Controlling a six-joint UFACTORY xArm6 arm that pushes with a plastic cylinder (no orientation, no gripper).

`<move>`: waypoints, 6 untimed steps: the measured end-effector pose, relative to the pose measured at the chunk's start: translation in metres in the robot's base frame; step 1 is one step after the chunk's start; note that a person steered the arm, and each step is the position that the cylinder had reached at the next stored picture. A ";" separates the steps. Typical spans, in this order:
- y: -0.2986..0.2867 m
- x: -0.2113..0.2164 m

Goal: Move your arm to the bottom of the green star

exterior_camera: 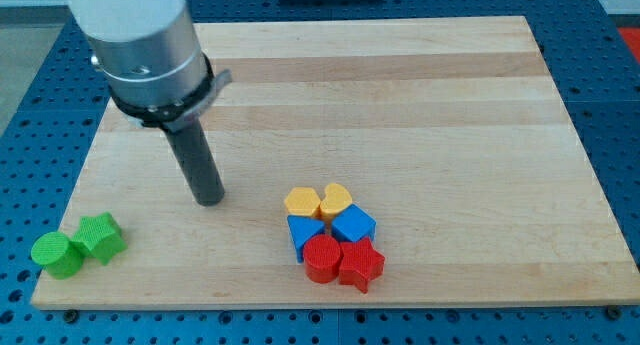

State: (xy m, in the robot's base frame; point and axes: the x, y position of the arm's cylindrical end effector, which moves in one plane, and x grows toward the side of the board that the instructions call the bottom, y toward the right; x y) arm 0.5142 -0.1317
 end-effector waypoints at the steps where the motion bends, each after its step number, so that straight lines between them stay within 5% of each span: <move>1: 0.000 0.047; 2: -0.024 0.104; 6: -0.102 0.104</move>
